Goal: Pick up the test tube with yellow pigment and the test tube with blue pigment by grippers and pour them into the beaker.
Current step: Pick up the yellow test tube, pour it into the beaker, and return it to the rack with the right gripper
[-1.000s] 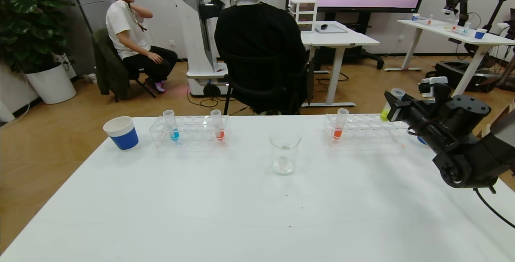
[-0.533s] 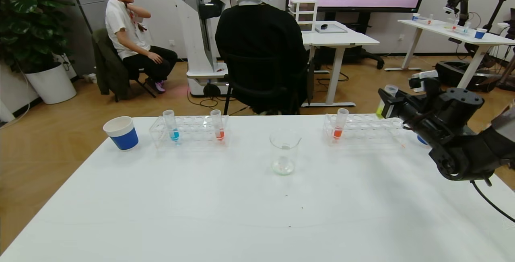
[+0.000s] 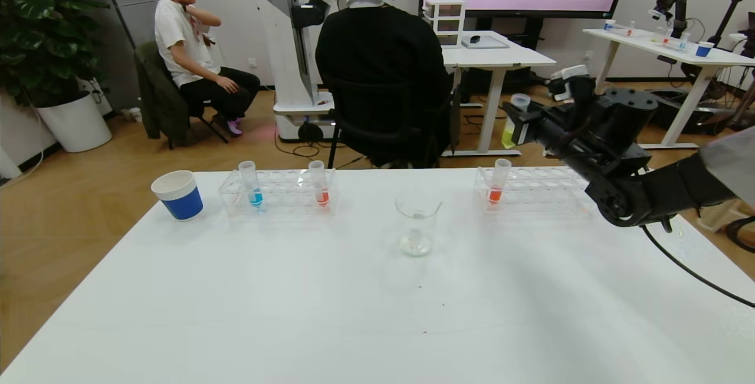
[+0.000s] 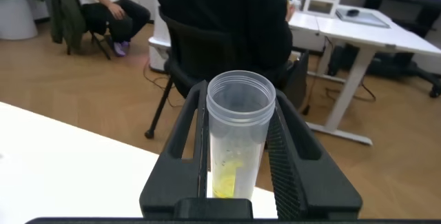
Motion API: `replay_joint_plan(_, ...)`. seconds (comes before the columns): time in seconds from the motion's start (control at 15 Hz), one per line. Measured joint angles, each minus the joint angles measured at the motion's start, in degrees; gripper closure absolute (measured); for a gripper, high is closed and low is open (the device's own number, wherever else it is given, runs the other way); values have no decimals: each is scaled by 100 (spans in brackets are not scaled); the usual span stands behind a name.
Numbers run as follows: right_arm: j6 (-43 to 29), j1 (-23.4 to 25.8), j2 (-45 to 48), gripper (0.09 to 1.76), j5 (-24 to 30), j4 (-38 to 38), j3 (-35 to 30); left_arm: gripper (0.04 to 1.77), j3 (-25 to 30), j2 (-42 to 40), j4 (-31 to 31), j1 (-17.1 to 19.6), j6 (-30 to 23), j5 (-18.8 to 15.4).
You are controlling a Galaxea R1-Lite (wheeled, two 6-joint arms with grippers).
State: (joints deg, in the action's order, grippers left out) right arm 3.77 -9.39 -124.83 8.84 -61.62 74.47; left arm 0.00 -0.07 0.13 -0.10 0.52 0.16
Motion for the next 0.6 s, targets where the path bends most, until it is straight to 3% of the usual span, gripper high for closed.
replay_joint_plan(0.4,1481,-905,-341,133,965,-918,210,6,0,0,0,0,0,0)
replay_joint_plan(0.6,2078,-1090,-618,133,1385,-1257,260,6,0,0,0,0,0,0)
